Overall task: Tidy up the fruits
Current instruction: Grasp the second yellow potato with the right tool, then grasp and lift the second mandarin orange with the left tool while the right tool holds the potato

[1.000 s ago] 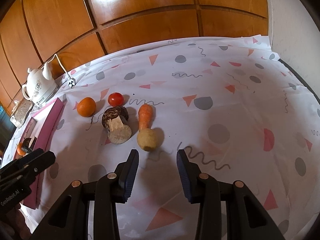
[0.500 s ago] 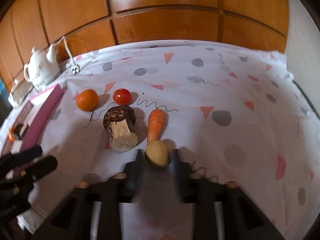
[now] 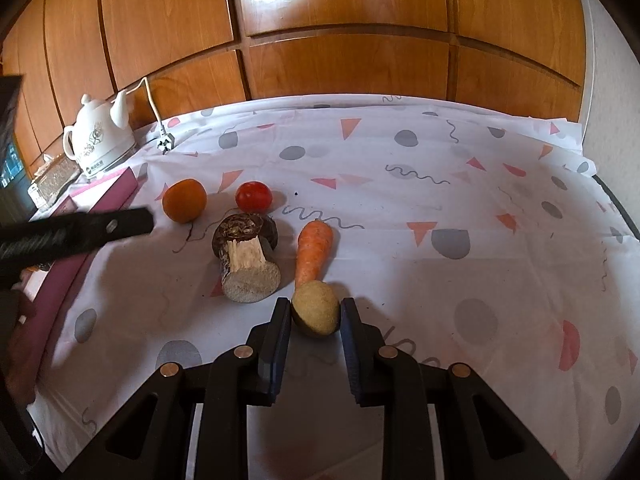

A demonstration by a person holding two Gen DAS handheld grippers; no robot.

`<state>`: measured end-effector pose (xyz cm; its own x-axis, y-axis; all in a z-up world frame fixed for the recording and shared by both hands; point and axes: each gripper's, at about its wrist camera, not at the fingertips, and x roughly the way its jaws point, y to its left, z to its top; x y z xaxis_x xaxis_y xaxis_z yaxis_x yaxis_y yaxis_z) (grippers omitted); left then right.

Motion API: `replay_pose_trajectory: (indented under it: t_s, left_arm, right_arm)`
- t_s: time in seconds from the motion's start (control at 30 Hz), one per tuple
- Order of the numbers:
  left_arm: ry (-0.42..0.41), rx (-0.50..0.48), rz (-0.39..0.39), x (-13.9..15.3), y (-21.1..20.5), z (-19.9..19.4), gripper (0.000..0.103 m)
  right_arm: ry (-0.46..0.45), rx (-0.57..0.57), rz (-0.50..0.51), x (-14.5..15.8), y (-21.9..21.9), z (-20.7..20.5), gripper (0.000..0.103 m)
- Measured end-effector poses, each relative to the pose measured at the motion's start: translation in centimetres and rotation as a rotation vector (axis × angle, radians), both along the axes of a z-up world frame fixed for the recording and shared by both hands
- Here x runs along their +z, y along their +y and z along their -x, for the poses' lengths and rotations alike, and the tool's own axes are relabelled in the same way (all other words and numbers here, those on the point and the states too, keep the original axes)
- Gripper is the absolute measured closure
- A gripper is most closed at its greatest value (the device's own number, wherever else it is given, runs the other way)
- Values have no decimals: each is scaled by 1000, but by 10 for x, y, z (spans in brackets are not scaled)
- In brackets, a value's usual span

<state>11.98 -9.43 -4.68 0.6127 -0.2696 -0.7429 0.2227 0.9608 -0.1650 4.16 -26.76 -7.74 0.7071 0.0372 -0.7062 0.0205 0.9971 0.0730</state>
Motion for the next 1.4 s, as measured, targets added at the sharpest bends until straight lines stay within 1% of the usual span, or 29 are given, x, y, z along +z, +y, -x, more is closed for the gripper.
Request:
replay_pose_trajectory:
  t_s: [0.07,0.13,0.37,0.43,0.47,0.5,0.63,0.87,0.93,1.0,1.2,1.33,1.4]
  left_arm:
    - [-9,-4,-18,0,-6,-11,41]
    - [-11,-5,-39,-2,-10,-18,41]
    - [26,0,-53,-16,-20,-44,42]
    - [30,2,-56,-20,-22,-49,51]
    - [44,1,-51,-23,-23,-52,60]
    - [51,1,-41,-24,-23,-52,63]
    - [26,1,-35,-23,-22,-36,65]
    - [-41,-51,-47,-26,-11,31,64]
    - [-38,-58,-30,-29,-6,41,64]
    - [-58,-73,-40,-32,-6,45,64]
    - [-82,-77,-60,-36,-11,46,64]
    - [-86,-81,-46,-37,-8,45,64]
    - [-90,-81,-54,-38,-10,46,64]
  right_arm:
    - [-2,0,-6,0,-1,0,78]
    - [-5,-2,-16,-1,-2,0,78]
    - [-9,-3,-29,-1,-3,1,78]
    - [-8,-3,-28,-2,-3,0,78]
    - [-7,-2,-27,-2,-3,0,78]
    - [-7,-3,-25,-2,-3,0,78]
    - [-9,-5,-18,-3,-2,0,78]
    - [-12,-5,-27,-3,-3,1,78]
    - [-12,-5,-30,-3,-4,1,78]
    - [-12,-5,-25,-3,-3,0,78]
    - [-9,-5,-4,-2,-1,0,78]
    - [-7,-7,17,-2,2,0,78]
    - [-6,-7,32,-2,4,0,78]
